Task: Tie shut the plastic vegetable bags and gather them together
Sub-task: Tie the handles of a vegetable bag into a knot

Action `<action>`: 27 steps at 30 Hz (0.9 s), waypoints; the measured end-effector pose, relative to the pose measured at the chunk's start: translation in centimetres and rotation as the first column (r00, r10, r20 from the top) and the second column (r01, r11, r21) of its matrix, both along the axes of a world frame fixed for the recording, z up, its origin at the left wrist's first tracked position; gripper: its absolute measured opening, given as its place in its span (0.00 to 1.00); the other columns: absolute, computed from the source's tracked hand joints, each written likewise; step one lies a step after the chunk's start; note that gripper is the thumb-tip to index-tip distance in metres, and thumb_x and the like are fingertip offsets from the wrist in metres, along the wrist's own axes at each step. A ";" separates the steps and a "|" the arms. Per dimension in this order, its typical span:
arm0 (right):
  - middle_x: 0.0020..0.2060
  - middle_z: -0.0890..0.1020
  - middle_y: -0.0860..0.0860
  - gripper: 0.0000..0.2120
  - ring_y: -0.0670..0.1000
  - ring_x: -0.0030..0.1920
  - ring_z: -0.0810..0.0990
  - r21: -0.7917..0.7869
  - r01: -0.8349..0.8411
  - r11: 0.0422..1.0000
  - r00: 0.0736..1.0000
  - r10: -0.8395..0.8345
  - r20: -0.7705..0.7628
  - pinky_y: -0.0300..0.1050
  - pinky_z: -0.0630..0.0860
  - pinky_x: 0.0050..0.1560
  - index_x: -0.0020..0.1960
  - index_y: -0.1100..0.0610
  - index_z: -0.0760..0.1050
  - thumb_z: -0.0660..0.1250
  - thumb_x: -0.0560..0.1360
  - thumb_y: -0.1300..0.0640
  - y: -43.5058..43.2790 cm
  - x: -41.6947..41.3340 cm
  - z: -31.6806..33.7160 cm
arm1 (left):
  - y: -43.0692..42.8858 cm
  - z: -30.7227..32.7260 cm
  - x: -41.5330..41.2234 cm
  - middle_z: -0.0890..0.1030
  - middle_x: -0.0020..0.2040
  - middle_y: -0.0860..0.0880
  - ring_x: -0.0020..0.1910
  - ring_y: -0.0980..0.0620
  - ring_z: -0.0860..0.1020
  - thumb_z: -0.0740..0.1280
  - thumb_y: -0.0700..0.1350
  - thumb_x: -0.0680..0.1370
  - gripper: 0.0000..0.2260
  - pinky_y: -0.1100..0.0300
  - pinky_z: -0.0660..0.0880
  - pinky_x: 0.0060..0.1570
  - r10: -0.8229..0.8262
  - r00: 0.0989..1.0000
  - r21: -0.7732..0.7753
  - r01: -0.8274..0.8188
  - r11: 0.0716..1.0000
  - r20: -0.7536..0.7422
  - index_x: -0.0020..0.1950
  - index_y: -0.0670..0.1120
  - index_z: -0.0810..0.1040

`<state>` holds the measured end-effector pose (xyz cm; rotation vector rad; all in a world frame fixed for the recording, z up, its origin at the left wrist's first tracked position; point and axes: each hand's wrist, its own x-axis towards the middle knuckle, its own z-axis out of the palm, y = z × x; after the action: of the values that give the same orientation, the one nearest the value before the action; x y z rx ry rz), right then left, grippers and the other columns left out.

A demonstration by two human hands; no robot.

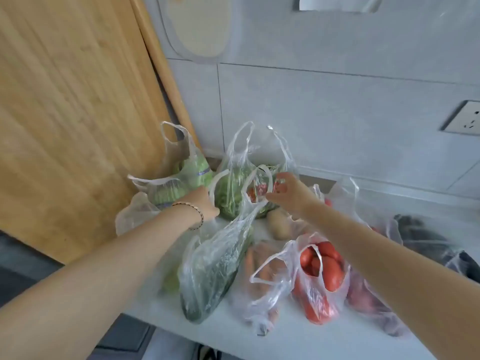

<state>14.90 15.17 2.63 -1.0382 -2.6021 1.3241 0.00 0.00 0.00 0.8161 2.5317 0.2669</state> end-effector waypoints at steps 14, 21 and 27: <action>0.31 0.75 0.60 0.18 0.44 0.23 0.67 -0.117 0.301 0.946 0.947 -0.311 -0.078 0.34 0.65 0.25 0.47 0.72 0.75 0.59 0.76 0.55 -2.3 -8.0 -1.6 | -3.9 1.2 -5.2 0.72 0.33 0.49 0.34 0.49 0.73 0.52 0.59 0.78 0.21 0.61 0.63 0.29 -0.543 0.810 -0.278 0.482 0.831 -0.221 0.34 0.44 0.65; 0.33 0.85 0.52 0.17 0.55 0.45 0.82 -0.558 0.260 0.788 0.861 -0.451 -0.235 0.54 0.75 0.60 0.34 0.59 0.81 0.58 0.76 0.63 -1.7 -9.0 0.0 | -4.0 -2.7 -4.4 0.75 0.29 0.48 0.25 0.54 0.72 0.67 0.54 0.73 0.16 0.63 0.70 0.28 -0.242 0.796 -0.267 0.446 0.854 0.555 0.35 0.43 0.71; 0.27 0.79 0.49 0.15 0.52 0.34 0.79 -0.468 0.236 0.852 0.805 -0.441 -0.397 0.52 0.73 0.44 0.37 0.54 0.75 0.55 0.78 0.62 -2.0 -6.3 1.7 | -3.9 -2.3 -5.3 0.76 0.32 0.51 0.29 0.56 0.70 0.56 0.46 0.80 0.18 0.68 0.66 0.29 -0.039 0.889 0.367 -0.148 0.918 0.456 0.30 0.47 0.72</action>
<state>8.64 13.15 4.36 -0.9839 -1.7120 1.7694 -5.33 -3.87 -2.28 0.7171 2.0770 0.9033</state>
